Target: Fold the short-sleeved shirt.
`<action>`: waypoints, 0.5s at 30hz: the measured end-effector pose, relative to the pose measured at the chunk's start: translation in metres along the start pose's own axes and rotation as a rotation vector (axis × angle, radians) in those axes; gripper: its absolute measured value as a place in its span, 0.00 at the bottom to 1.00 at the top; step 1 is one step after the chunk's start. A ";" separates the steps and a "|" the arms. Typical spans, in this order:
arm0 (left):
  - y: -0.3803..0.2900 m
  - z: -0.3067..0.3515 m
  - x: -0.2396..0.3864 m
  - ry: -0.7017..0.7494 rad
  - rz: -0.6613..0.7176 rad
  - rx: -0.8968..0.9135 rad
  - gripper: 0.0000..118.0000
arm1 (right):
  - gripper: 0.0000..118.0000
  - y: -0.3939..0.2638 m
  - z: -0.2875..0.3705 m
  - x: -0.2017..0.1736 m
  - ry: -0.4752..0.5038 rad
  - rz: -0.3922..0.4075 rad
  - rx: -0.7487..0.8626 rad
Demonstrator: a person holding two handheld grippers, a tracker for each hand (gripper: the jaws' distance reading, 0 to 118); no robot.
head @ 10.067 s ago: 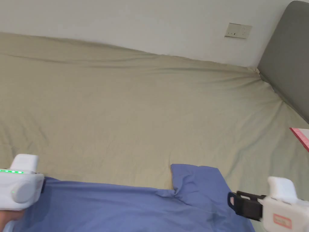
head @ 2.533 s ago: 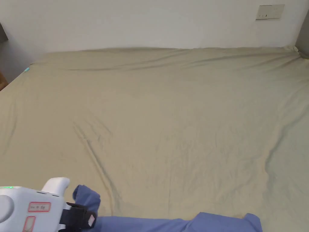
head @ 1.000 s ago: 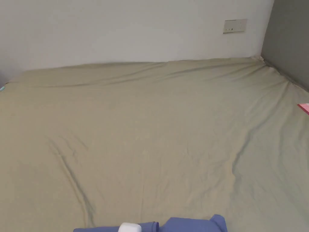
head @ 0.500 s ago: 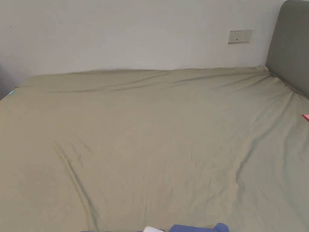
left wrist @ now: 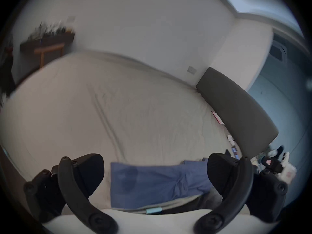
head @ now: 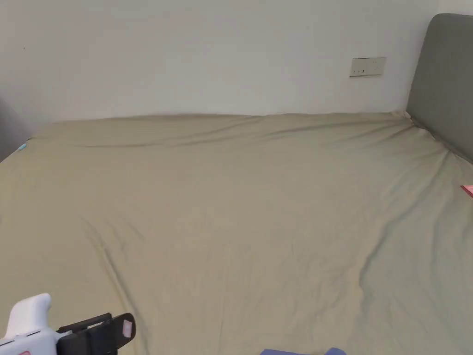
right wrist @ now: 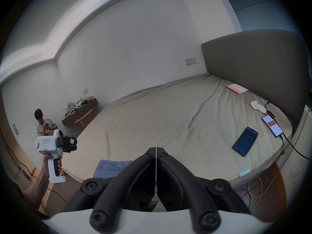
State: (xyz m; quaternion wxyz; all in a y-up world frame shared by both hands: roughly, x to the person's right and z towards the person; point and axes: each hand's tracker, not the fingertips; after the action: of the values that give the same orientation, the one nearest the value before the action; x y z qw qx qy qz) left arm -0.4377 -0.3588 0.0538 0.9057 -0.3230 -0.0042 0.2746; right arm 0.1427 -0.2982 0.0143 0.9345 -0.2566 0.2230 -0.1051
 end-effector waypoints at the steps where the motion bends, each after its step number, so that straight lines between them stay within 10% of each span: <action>1: -0.003 -0.004 -0.023 -0.063 0.082 -0.085 1.00 | 0.02 0.000 -0.001 0.000 0.015 -0.008 -0.006; 7: -0.029 -0.067 -0.089 -0.176 0.381 -0.271 1.00 | 0.02 0.001 -0.013 -0.008 0.055 -0.036 -0.039; 15: -0.053 -0.101 -0.055 -0.221 0.185 -0.288 1.00 | 0.02 0.001 -0.024 -0.014 0.017 -0.032 -0.044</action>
State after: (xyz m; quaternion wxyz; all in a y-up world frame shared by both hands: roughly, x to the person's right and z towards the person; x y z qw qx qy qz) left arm -0.4396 -0.4796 0.0144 0.8151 -0.4160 -0.1130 0.3871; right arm 0.1190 -0.3036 0.0005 0.9249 -0.2798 0.2291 -0.1173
